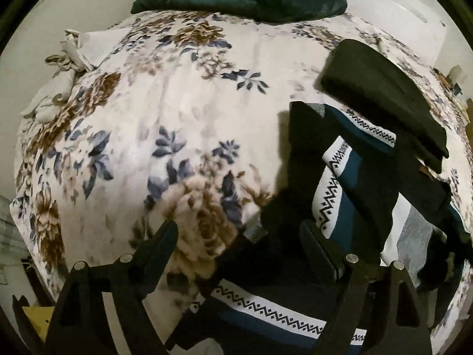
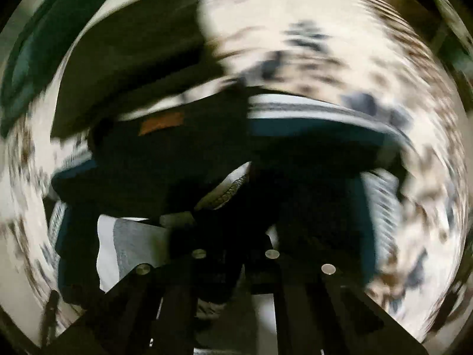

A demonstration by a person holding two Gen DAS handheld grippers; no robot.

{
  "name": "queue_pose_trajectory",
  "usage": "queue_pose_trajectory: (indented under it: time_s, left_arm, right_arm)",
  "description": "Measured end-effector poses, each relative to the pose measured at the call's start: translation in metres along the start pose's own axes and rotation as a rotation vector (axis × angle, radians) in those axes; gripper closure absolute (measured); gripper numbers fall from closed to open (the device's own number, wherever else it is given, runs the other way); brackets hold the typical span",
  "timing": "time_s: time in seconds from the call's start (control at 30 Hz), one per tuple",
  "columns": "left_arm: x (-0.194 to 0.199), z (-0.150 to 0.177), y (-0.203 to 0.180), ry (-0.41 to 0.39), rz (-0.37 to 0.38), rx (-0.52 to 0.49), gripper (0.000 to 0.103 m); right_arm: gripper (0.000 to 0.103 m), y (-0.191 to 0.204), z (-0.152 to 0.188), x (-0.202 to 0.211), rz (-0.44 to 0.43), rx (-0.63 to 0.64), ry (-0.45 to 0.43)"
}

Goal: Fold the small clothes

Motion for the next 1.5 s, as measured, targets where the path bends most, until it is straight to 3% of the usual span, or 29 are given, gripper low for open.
queue_pose_trajectory:
  time_s: [0.07, 0.13, 0.2, 0.27, 0.4, 0.5, 0.6, 0.73, 0.8, 0.83, 0.87, 0.9, 0.93, 1.0, 1.13, 1.23, 1.27, 1.33, 1.37, 1.4, 1.5]
  left_arm:
    - [-0.003, -0.003, 0.001, 0.004, 0.01, -0.002, 0.019]
    - [-0.006, -0.006, 0.003, 0.011, 0.02, 0.005, 0.019]
    - [-0.008, -0.009, 0.004, 0.017, 0.029, 0.017, 0.019]
    - [-0.01, -0.014, 0.006, 0.022, 0.037, 0.027, 0.019]
    - [-0.015, -0.027, 0.002, 0.024, 0.031, 0.002, 0.019]
    - [-0.024, -0.035, -0.007, 0.04, 0.03, -0.047, 0.019]
    - [-0.037, -0.039, -0.019, 0.071, 0.011, -0.113, 0.019]
    - [-0.051, -0.042, -0.035, 0.096, -0.013, -0.206, 0.019]
    - [-0.057, -0.043, -0.041, 0.105, -0.027, -0.248, 0.019]
    - [-0.058, -0.044, -0.042, 0.107, -0.033, -0.26, 0.019]
    - [-0.06, -0.045, -0.043, 0.109, -0.044, -0.272, 0.019]
    - [-0.062, -0.046, -0.044, 0.111, -0.05, -0.279, 0.019]
    - [-0.064, -0.047, -0.044, 0.116, -0.051, -0.281, 0.019]
    - [-0.068, -0.05, -0.045, 0.123, -0.054, -0.278, 0.019]
    - [-0.075, -0.059, -0.05, 0.125, -0.064, -0.279, 0.019]
    - [-0.078, -0.065, -0.055, 0.124, -0.069, -0.287, 0.019]
    - [-0.079, -0.066, -0.056, 0.125, -0.071, -0.291, 0.019]
    - [-0.083, -0.067, -0.059, 0.127, -0.074, -0.301, 0.019]
    - [-0.085, -0.067, -0.06, 0.129, -0.076, -0.304, 0.019]
    - [-0.086, -0.067, -0.061, 0.128, -0.08, -0.306, 0.019]
    - [-0.086, -0.066, -0.062, 0.126, -0.083, -0.306, 0.019]
  right_arm:
    - [0.094, -0.038, 0.016, 0.003, 0.025, -0.067, 0.03]
    - [0.087, -0.067, 0.035, -0.003, 0.035, -0.116, 0.098]
    - [0.064, -0.089, 0.049, -0.005, 0.029, -0.167, 0.143]
    - [0.055, -0.097, 0.053, 0.004, 0.03, -0.182, 0.118]
    - [0.054, -0.084, 0.045, 0.037, 0.027, -0.139, -0.003]
    - [0.05, -0.039, 0.04, 0.053, -0.046, -0.011, -0.063]
    - [0.05, 0.011, 0.05, 0.045, -0.1, 0.187, -0.035]
    - [0.05, 0.058, 0.075, 0.007, 0.014, 0.534, 0.009]
    - [0.05, 0.062, 0.085, -0.008, 0.082, 0.636, 0.028]
    - [0.051, 0.063, 0.087, -0.014, 0.11, 0.661, 0.033]
    - [0.066, 0.061, 0.085, -0.016, 0.114, 0.652, 0.025]
    - [0.087, 0.057, 0.08, -0.015, 0.108, 0.613, 0.015]
    - [0.095, 0.05, 0.072, -0.013, 0.105, 0.548, 0.007]
    - [0.102, 0.035, 0.056, -0.009, 0.071, 0.418, 0.002]
    - [0.103, 0.0, 0.019, -0.005, -0.01, 0.138, 0.0]
    - [0.103, 0.007, 0.011, 0.003, -0.146, 0.143, 0.045]
    - [0.1, 0.012, 0.016, 0.007, -0.151, 0.18, 0.05]
    - [0.078, 0.029, 0.026, 0.011, -0.149, 0.294, 0.06]
    - [0.055, 0.037, 0.035, 0.01, -0.14, 0.36, 0.066]
    - [0.047, 0.041, 0.039, 0.007, -0.129, 0.425, 0.064]
    - [0.047, 0.062, 0.071, -0.007, -0.057, 0.64, 0.084]
Point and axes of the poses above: each gripper's, at about its wrist camera, not at the fingertips, and x roughly against the way its jaws point, y to its left, z to its underside, the point moved 6 cm from there along -x, roughly the way its jaws point, and after that the axes turned 6 degrees about z, right-handed, at the moved point
